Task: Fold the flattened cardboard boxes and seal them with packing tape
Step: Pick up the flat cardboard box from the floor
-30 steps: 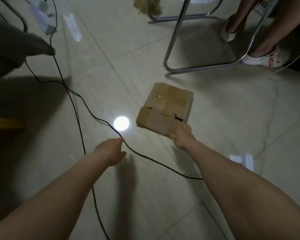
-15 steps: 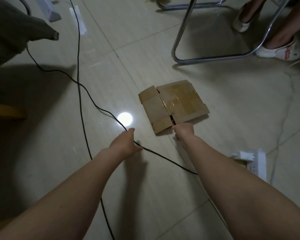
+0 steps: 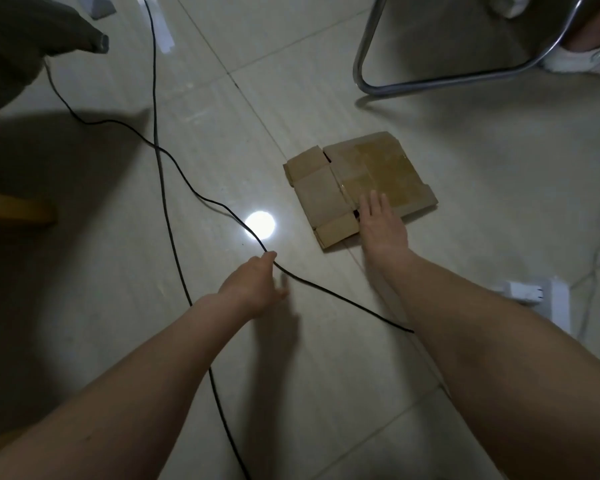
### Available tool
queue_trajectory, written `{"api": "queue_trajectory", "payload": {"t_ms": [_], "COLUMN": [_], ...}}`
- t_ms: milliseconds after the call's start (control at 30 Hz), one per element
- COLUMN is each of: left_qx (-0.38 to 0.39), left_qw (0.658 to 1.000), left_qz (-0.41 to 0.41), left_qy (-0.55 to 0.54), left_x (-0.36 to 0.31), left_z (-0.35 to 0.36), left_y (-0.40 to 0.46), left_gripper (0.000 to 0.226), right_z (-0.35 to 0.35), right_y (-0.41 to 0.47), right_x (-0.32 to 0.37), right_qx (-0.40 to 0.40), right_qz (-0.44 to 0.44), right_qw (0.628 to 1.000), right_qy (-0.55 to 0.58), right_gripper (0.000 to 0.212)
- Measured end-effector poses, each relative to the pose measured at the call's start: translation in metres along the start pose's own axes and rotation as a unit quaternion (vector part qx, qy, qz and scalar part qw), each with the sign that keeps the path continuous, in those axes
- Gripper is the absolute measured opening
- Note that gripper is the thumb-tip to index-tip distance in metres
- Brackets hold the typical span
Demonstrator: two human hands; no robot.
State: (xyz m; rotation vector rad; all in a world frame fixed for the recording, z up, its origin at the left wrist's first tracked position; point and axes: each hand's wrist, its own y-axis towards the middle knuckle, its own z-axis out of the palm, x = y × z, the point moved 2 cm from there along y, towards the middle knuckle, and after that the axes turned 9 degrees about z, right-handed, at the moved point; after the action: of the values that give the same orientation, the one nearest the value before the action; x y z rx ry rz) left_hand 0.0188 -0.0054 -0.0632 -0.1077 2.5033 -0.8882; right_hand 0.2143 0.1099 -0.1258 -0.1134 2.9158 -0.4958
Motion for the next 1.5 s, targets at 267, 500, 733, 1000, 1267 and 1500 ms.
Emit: {"api": "queue_trajectory", "payload": {"t_ms": [267, 500, 733, 1000, 1267, 1500], "left_qx": [-0.025, -0.108, -0.165, -0.169, -0.144, -0.282], "left_qw": [0.988, 0.806, 0.755, 0.767, 0.804, 0.844], "left_qz": [-0.064, -0.212, -0.208, -0.189, -0.165, -0.123], "left_qy": [-0.140, -0.542, -0.599, -0.590, -0.553, -0.441], "left_x": [0.000, -0.023, -0.029, -0.053, -0.135, -0.222], "left_z": [0.000, 0.015, 0.000, -0.116, -0.312, -0.500], "left_y": [0.020, 0.040, 0.032, -0.068, -0.232, -0.374], "left_gripper": [0.074, 0.062, 0.046, 0.030, 0.040, 0.039], "right_z": [-0.014, -0.018, -0.040, -0.166, -0.413, -0.640], "right_y": [-0.019, -0.069, -0.092, -0.125, -0.185, -0.255], "right_x": [-0.007, -0.007, -0.009, -0.032, -0.052, -0.079], "right_qx": [-0.126, -0.053, -0.057, -0.019, -0.035, -0.020], "right_qz": [-0.111, -0.171, -0.252, -0.262, -0.240, -0.138], "right_qw": [0.979, 0.967, 0.952, 0.957, 0.960, 0.960], "right_qy": [0.112, 0.181, 0.163, 0.125, 0.142, 0.242], "right_gripper": [0.031, 0.066, 0.057, 0.065, 0.073, 0.034]}}
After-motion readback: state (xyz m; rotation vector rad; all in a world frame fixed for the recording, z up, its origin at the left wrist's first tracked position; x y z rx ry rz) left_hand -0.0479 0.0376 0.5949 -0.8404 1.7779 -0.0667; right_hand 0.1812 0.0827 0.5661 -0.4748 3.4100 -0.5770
